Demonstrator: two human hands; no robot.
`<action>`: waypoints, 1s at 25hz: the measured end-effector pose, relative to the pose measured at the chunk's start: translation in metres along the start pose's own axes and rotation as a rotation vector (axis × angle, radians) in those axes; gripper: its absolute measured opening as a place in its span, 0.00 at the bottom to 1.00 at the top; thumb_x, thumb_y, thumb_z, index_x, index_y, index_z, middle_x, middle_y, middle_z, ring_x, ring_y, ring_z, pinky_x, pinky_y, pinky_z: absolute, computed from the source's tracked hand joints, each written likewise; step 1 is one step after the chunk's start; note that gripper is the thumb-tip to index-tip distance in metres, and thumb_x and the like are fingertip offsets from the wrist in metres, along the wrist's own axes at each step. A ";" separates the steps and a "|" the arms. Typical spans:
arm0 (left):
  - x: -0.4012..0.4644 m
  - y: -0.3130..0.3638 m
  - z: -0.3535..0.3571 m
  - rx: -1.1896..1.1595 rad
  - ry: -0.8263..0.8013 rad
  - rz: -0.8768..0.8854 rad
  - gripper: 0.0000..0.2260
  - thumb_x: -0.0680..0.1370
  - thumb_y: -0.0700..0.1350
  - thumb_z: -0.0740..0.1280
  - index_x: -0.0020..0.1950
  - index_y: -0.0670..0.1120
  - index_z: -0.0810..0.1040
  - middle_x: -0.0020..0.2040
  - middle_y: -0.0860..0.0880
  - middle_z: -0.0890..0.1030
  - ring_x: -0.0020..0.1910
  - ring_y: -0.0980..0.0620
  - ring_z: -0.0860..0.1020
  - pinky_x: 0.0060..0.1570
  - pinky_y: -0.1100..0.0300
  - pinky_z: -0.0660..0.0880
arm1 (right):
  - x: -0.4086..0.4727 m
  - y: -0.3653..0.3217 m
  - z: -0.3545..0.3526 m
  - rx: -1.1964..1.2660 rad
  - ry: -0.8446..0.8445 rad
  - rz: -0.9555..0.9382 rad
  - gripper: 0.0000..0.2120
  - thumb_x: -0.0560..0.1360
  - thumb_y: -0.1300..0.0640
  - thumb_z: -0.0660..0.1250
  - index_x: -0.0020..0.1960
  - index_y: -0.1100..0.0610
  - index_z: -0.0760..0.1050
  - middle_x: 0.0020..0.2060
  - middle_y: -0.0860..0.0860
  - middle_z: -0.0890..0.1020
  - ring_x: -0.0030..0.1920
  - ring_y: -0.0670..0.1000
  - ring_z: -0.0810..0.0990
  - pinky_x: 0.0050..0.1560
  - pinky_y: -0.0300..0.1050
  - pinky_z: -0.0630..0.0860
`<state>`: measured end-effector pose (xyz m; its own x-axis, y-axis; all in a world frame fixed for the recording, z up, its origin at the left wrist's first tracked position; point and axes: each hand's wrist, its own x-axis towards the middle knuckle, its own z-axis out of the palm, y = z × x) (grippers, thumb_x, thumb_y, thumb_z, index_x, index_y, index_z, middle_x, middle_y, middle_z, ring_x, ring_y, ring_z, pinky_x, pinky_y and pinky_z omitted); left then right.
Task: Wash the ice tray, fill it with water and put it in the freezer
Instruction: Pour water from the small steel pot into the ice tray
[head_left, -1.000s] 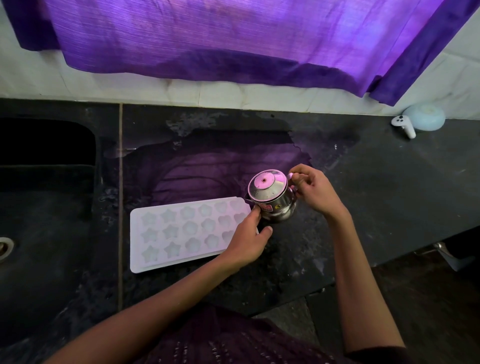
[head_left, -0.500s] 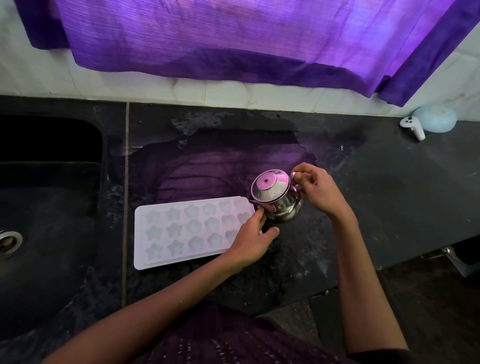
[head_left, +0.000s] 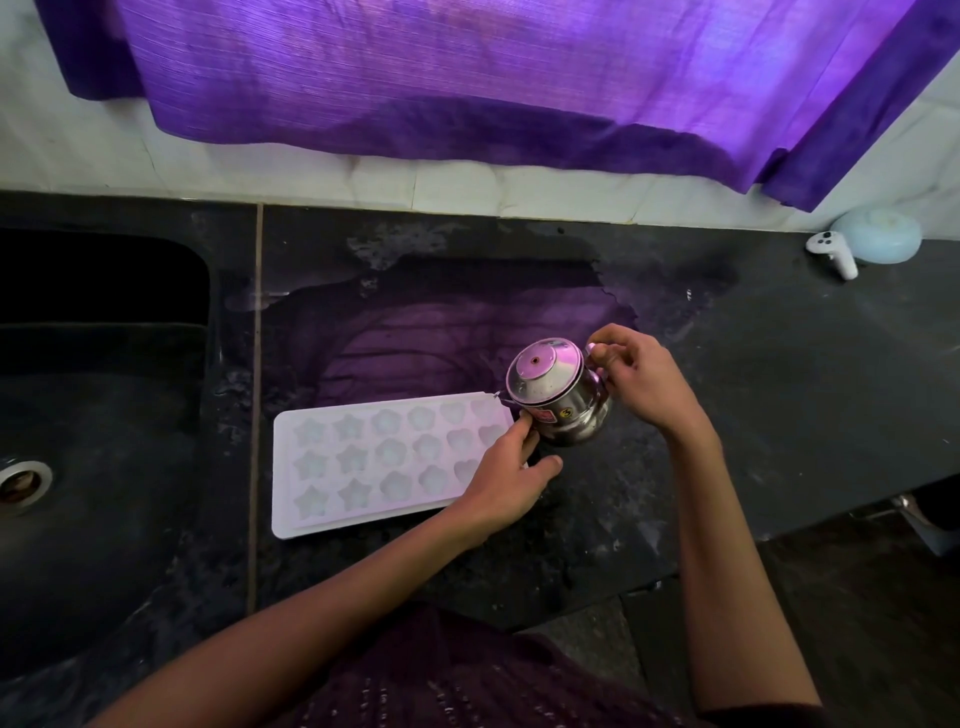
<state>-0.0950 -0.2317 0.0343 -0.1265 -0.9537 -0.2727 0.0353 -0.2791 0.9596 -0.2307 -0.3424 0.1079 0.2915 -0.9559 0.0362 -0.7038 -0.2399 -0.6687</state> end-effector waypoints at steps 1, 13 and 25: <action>0.000 0.000 0.000 -0.001 0.001 0.002 0.31 0.79 0.39 0.63 0.78 0.46 0.53 0.77 0.49 0.61 0.74 0.54 0.61 0.66 0.62 0.63 | 0.000 0.000 0.000 -0.005 0.002 -0.001 0.08 0.78 0.60 0.62 0.43 0.51 0.75 0.33 0.43 0.79 0.33 0.41 0.75 0.42 0.45 0.73; 0.000 0.001 0.002 -0.020 0.012 0.006 0.31 0.78 0.38 0.64 0.78 0.45 0.53 0.77 0.50 0.60 0.75 0.54 0.61 0.69 0.60 0.63 | 0.001 -0.006 -0.003 -0.045 0.015 -0.003 0.08 0.78 0.59 0.61 0.43 0.50 0.75 0.33 0.42 0.78 0.35 0.44 0.75 0.44 0.49 0.74; 0.001 -0.002 0.001 -0.034 0.016 0.013 0.32 0.78 0.37 0.64 0.78 0.45 0.53 0.77 0.50 0.61 0.74 0.54 0.61 0.70 0.60 0.62 | 0.000 -0.008 -0.003 -0.048 0.013 0.003 0.08 0.78 0.59 0.61 0.42 0.50 0.75 0.32 0.42 0.78 0.34 0.43 0.75 0.43 0.47 0.72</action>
<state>-0.0965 -0.2315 0.0325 -0.1100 -0.9590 -0.2612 0.0700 -0.2697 0.9604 -0.2268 -0.3414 0.1152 0.2815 -0.9585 0.0443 -0.7348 -0.2450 -0.6324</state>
